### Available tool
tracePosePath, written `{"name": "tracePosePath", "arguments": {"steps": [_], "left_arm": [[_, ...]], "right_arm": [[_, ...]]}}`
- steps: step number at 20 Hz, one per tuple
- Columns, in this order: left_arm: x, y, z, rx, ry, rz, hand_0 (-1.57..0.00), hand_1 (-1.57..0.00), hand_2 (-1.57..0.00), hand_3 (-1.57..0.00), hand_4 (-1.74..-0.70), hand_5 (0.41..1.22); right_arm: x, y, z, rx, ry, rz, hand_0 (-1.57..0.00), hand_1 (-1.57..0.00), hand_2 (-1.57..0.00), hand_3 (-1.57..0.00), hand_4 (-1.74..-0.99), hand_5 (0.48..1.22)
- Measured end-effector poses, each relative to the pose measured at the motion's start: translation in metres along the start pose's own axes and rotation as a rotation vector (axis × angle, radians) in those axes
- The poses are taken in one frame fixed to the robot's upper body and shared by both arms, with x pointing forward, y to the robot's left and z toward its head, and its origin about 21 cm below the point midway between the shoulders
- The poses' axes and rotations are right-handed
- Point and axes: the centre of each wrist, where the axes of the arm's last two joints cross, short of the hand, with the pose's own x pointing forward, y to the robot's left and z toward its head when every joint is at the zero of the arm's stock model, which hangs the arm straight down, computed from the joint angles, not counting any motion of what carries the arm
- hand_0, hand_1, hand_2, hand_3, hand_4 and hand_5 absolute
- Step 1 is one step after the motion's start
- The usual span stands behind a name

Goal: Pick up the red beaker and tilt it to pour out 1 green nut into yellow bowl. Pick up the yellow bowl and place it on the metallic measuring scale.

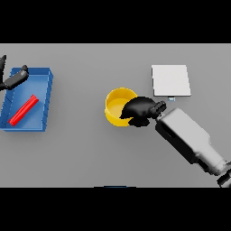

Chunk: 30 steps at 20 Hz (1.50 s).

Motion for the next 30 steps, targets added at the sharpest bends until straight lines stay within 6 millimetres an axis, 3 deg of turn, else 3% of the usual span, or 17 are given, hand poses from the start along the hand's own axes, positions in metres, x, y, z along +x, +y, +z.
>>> {"name": "tracePosePath", "arguments": {"steps": [2,5,10,16,18,22,30], "left_arm": [[0.000,0.001,0.001,0.008,-0.002,-0.003,0.00,0.00,0.00,0.00,-0.80,0.724],[-0.003,0.000,0.002,0.004,-0.008,-0.008,0.00,0.00,0.00,0.00,-0.80,0.721],[0.002,-0.002,0.004,-0.005,-0.011,-0.011,0.00,0.00,0.00,0.00,-0.80,0.723],[0.003,0.002,0.005,0.016,-0.016,-0.020,0.00,0.00,0.00,0.00,-0.80,0.730],[0.002,0.002,0.007,0.013,-0.019,-0.005,0.00,0.00,0.00,0.00,-0.81,0.741],[0.003,0.005,0.009,0.018,-0.003,-0.024,0.00,0.00,0.00,0.00,-0.80,0.735],[0.010,0.005,0.016,0.021,0.035,-0.015,0.00,0.00,0.00,0.00,-0.83,0.774]], "right_arm": [[-0.004,-0.009,0.010,-0.020,-0.004,0.001,-1.53,-1.53,-1.49,-1.19,-1.729,1.212],[-0.002,-0.026,0.025,-0.051,0.004,0.011,-1.55,-1.55,-1.51,-1.38,-1.731,1.216],[-0.001,-0.058,0.057,-0.106,0.073,0.041,-1.56,-1.56,-1.55,-1.29,-1.723,1.219],[-0.003,-0.063,0.077,-0.135,0.089,0.051,-1.57,-1.57,-1.57,-1.26,-1.719,1.220],[-0.013,-0.074,0.083,-0.174,0.128,0.072,-1.57,-1.57,-1.57,-1.33,-1.720,1.221],[-0.040,-0.084,0.092,-0.225,0.220,0.055,-1.57,-1.57,-1.57,-1.24,-1.720,1.221],[-0.098,-0.071,0.101,-0.261,0.366,-0.053,-1.57,-1.57,-1.57,-1.17,-1.720,1.221]]}}
